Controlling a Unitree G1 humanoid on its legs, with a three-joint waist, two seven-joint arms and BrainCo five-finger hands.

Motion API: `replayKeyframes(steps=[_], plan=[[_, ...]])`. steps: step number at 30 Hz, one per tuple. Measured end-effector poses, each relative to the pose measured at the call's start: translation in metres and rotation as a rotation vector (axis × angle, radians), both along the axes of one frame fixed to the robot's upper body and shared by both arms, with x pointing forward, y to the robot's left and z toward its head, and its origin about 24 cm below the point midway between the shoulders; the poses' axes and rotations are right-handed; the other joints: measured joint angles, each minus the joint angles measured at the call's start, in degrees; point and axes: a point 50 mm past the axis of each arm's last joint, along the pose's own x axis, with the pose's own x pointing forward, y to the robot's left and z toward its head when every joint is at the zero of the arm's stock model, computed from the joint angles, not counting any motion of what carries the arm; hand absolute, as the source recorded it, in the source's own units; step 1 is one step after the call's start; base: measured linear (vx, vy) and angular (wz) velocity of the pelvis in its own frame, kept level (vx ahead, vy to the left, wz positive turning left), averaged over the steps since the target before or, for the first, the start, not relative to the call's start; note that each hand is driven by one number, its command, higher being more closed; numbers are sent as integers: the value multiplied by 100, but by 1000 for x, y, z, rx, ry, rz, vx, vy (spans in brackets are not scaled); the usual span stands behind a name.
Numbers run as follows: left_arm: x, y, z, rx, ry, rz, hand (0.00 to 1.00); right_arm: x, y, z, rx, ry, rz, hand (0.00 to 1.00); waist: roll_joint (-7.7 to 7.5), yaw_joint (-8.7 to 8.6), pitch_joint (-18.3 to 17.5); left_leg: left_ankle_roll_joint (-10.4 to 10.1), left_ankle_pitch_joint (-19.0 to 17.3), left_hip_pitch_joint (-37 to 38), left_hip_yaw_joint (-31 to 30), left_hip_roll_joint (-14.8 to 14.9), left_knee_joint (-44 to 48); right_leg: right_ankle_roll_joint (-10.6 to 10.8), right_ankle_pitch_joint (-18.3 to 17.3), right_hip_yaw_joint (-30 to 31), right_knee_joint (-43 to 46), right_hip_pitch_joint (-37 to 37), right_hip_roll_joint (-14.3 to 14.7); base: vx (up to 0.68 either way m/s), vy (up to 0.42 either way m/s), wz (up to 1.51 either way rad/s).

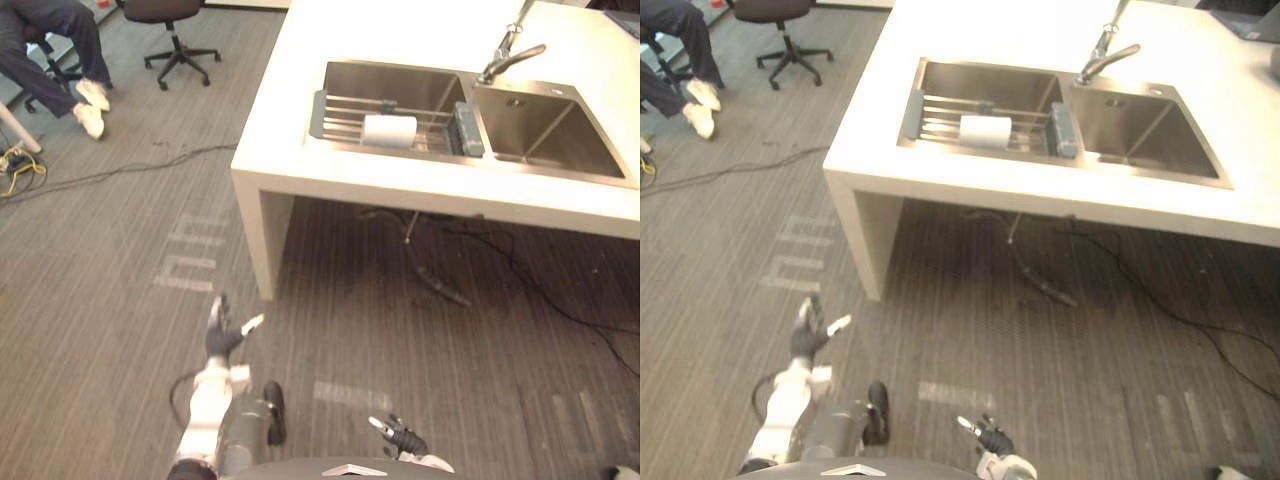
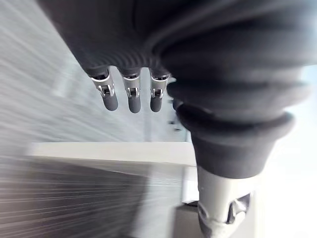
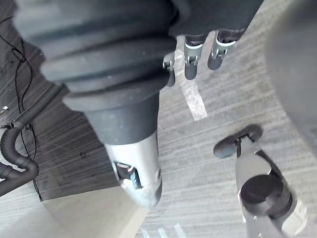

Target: Walk over to the sink, pick up the cup, carry it to the dishwasher, place the cup inside the dishwasher, then close the dishwasher door

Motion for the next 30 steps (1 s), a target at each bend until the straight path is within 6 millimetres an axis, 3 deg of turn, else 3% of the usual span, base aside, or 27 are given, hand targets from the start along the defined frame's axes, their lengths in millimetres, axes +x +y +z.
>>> replayKeyframes(steps=[1,2,3,5,7,8,9,10,11,12,14,15,16,17,18,21,26,28,30], plan=[[4,1,16,11,-70,-3,0,-2,-1,-1,1,10,-9,0,13,-16,-30,-15,-74,141,2,-41,-101,280,343,-32,455,-239,-51,414,215,-7],[9,1,48,47,-201,-19,0,-6,-7,-1,-8,23,-36,0,32,-50,-44,10,-158,501,-19,-109,-309,586,1230,-181,1616,-773,-277,407,191,-15],[9,3,79,89,-328,-32,0,-2,-15,3,-52,-11,-53,0,-9,-71,-43,5,-235,818,-6,-197,-354,525,1340,-422,3295,-1518,-579,418,175,-15],[6,-6,111,147,-466,-55,0,5,-31,9,-109,-40,-47,0,71,-101,-12,-20,-378,1442,-16,-190,-493,139,1056,-776,5035,-2291,-857,420,117,3],[-1,-21,135,199,-587,-66,0,6,-39,12,-126,-53,-71,0,195,-149,26,-33,-401,1986,-95,-46,-705,-145,659,-1168,5546,-2717,-836,379,68,46],[-4,-28,146,238,-651,-62,0,4,-38,11,-114,-56,-106,0,239,-190,-1,-44,-406,2225,-83,44,-902,-315,467,-1423,5367,-2974,-844,373,11,80],[-5,-32,154,266,-705,-49,0,3,-34,11,-106,-63,-114,0,189,-251,-36,-153,-503,2463,-68,127,-1159,-475,367,-1627,4895,-3165,-851,354,-15,64],[-5,-33,155,269,-710,-47,0,3,-33,10,-105,-63,-115,0,176,-256,-41,-150,-509,2495,-73,132,-1186,-491,357,-1647,4834,-3175,-855,353,-84,54],[-3,-33,158,301,-735,-16,0,-2,-24,7,-84,-50,-123,0,-16,-244,-40,-296,-578,2780,-156,172,-1300,-675,161,-1910,3803,-3239,-946,231,-111,23],[-3,-32,158,303,-736,-4,0,-4,-23,7,-83,-44,-125,0,-28,-242,-45,-351,-615,2843,-156,205,-1304,-719,98,-2022,3490,-3213,-947,294,-180,20],[-2,-34,165,294,-780,3,0,-24,-17,0,-49,32,-153,0,-8,-261,-54,-706,-896,3060,-67,467,-1199,-825,77,-2491,1190,-2885,-684,308,-243,-3],[-1,-35,168,293,-792,0,0,-28,-16,-1,-42,51,-158,0,-15,-270,-58,-787,-982,3074,-62,510,-1127,-845,228,-2416,673,-2821,-561,432,-370,-11],[1,-41,172,296,-809,-17,0,-43,-9,-5,-13,116,-157,0,-69,-313,-181,-1045,-1333,3069,-76,642,-809,-862,379,-1907,-234,-2530,-204,388,-315,-13],[1,-42,172,296,-809,-22,0,-44,-11,-5,-15,121,-157,0,-19,-317,-193,-1091,-1385,3055,-69,697,-750,-828,264,-1840,-330,-2473,-124,454,-373,-22],[0,-51,171,278,-803,-63,0,-43,-22,-4,-37,130,-147,0,276,-347,-220,-1197,-1505,2972,-32,938,-562,-847,124,-1867,-539,-2401,141,277,-218,-17],[-5,-76,172,272,-800,-206,0,-51,-32,-4,-47,201,-117,0,559,-337,-311,-1226,-1217,3013,118,1203,-385,-974,71,-1991,-960,-2031,462,259,-215,-3],[-11,-83,175,326,-802,-324,0,-60,-34,-5,-37,277,-61,0,587,-164,-503,-1212,-1012,2509,168,1615,988,-1098,171,-1902,-1703,-1595,852,139,-148,-16],[-12,-87,172,346,-782,-377,0,-62,-34,-5,-33,286,-50,0,592,-136,-521,-1160,-826,2110,122,1789,1792,-1129,270,-1825,-1952,-1490,962,85,-49,-29],[-13,-93,167,384,-757,-445,0,-64,-37,-5,-46,298,-14,0,606,-112,-479,-1086,-549,1577,55,2162,3090,-1218,335,-1691,-2198,-1259,1127,103,-17,-36]])
